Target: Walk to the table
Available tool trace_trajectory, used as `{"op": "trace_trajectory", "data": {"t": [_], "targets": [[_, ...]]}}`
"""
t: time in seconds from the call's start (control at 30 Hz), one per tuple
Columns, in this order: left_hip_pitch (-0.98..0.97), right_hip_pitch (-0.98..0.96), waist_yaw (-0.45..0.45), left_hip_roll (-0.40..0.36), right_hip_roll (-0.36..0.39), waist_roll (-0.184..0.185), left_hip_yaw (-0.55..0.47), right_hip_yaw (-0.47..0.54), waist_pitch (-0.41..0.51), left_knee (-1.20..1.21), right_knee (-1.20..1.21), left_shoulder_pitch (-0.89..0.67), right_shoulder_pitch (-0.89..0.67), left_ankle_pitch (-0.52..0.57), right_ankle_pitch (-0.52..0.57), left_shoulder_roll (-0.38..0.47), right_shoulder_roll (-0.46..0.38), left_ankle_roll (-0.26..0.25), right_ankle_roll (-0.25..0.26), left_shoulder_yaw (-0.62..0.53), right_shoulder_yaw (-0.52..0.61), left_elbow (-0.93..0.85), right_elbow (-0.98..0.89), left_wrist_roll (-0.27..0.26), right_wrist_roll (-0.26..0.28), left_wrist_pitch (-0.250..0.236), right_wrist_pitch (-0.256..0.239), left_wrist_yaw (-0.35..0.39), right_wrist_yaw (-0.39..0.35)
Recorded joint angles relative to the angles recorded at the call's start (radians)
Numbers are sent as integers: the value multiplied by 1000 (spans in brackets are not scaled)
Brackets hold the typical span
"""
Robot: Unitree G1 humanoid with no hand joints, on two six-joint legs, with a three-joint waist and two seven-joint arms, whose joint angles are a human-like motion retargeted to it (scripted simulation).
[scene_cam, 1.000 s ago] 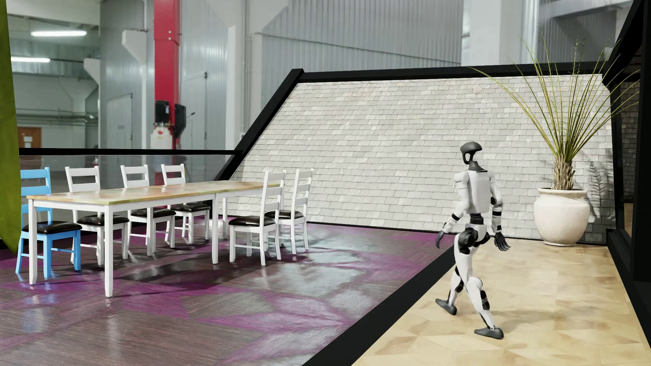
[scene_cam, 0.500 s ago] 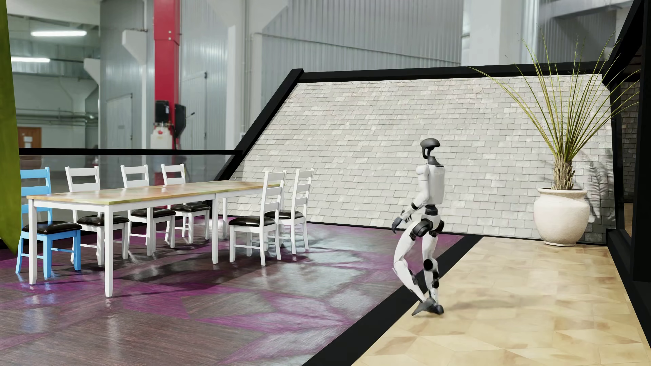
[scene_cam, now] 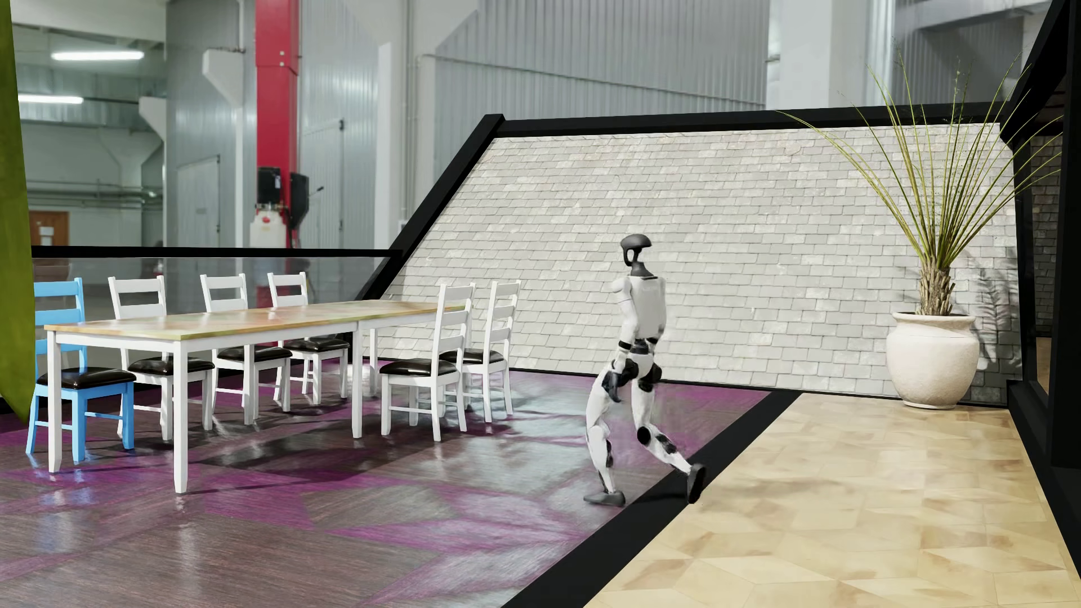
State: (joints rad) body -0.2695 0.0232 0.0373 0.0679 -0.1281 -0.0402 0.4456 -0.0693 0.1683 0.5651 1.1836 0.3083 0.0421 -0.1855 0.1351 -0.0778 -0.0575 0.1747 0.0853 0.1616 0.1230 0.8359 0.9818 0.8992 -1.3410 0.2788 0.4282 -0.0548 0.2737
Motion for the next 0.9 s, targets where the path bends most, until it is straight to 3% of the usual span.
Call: {"op": "trace_trajectory", "data": {"t": [0.03, 0.07, 0.1, 0.13, 0.2, 0.23, 0.27, 0.3, 0.37, 0.4, 0.43, 0.47, 0.53, 0.57, 0.63, 0.67, 0.7, 0.77, 0.83, 0.9], "targets": [[47, -105, -7, -32, -6, -13, -7, 29, 0, -23, 108, -16, 54, -23, -48, 2, -19, -9, -17, 3, 95, 7, 46, 6, -103, -1, -72, -10, 90], [93, -201, -17, -64, -4, -23, -27, 48, -2, -51, 169, -44, 127, -43, -78, 17, -36, -17, -29, -10, 156, 20, 34, 33, -178, -11, -182, -18, 113], [138, -287, -30, -94, -2, -28, -57, 60, -4, -80, 183, -78, 216, -60, -81, 34, -32, -25, -34, -30, 135, 35, -9, 68, -186, -27, -256, -21, 83], [182, -362, -47, -121, -13, -32, -94, 61, -7, -106, 150, -118, 306, -79, -88, 43, 0, -32, -46, -57, 38, 42, -52, 99, -128, -36, -270, -21, 45], [267, -465, -84, -162, -84, -36, -174, 1, -12, -153, -53, -197, 443, -118, -119, 61, 97, -49, -92, -101, -194, 28, -115, 126, 39, -67, -221, -19, 18], [309, -483, -101, -179, -125, -39, -211, -66, -14, -177, -227, -235, 474, -137, -122, 68, 128, -56, -119, -113, -249, 12, -133, 122, 72, -82, -198, -12, 21], [351, -482, -116, -194, -140, -43, -242, -135, -17, -204, -447, -269, 482, -153, -105, 74, 133, -63, -129, -121, -247, -11, -142, 108, 46, -98, -193, -1, 21], [394, -473, -126, -204, -110, -44, -267, -164, -20, -236, -692, -297, 472, -165, -70, 79, 117, -68, -104, -127, -210, -37, -143, 88, -24, -115, -205, 14, 24], [478, -492, -134, -214, 21, -36, -290, -32, -25, -285, -1032, -324, 418, -185, -75, 86, 60, -78, 30, -134, -143, -92, -147, 35, -179, -148, -244, 51, 49], [516, -511, -129, -213, 70, -31, -280, 11, -26, -286, -1063, -320, 381, -197, -101, 90, 39, -84, 77, -133, -146, -118, -159, 6, -221, -158, -251, 69, 51], [550, -529, -122, -211, 99, -27, -258, -13, -26, -276, -1011, -306, 340, -198, -76, 95, 28, -89, 24, -128, -176, -140, -180, -21, -230, -161, -243, 81, 36], [578, -541, -119, -203, 126, -19, -242, -19, -26, -250, -933, -288, 301, -175, -16, 99, 33, -94, -79, -129, -226, -154, -213, -41, -206, -157, -223, 86, -3], [598, -524, -127, -161, 151, 8, -248, -17, -27, -118, -799, -255, 255, -54, 57, 111, 81, -109, -170, -152, -354, -141, -316, -45, -68, -126, -178, 67, -136], [567, -511, -133, -125, 153, 26, -261, -42, -25, 16, -729, -243, 233, 40, 9, 118, 113, -130, -201, -168, -410, -118, -360, -34, 34, -99, -162, 47, -207], [426, -444, -134, -31, 159, 63, -287, -87, -23, 379, -653, -217, 160, 216, -110, 131, 146, -196, -205, -203, -475, -79, -368, 11, 223, -36, -130, -10, -287], [338, -395, -127, 22, 168, 78, -292, -104, -24, 534, -653, -202, 119, 250, -151, 137, 140, -185, -203, -213, -480, -71, -334, 33, 268, -21, -110, -36, -286], [250, -339, -115, 74, 180, 91, -293, -114, -25, 647, -669, -183, 67, 209, -183, 138, 124, -165, -200, -212, -457, -76, -287, 43, 264, -22, -76, -51, -262], [85, -220, -80, 157, 208, 108, -288, -115, -27, 737, -731, -136, -36, 171, -226, 131, 83, -126, -194, -166, -332, -115, -193, 17, 156, -43, -45, -43, -199], [-46, -119, -40, 191, 238, 115, -268, -92, -33, 643, -783, -84, -125, 158, -266, 120, 36, -114, -190, -82, -143, -169, -151, -55, -5, -62, -119, -7, -150], [-122, -44, -10, 175, 260, 115, -250, -58, -40, 360, -808, -43, -199, 150, -317, 102, 5, -132, -187, -1, -4, -205, -183, -117, -111, -60, -217, 37, -150]]}}
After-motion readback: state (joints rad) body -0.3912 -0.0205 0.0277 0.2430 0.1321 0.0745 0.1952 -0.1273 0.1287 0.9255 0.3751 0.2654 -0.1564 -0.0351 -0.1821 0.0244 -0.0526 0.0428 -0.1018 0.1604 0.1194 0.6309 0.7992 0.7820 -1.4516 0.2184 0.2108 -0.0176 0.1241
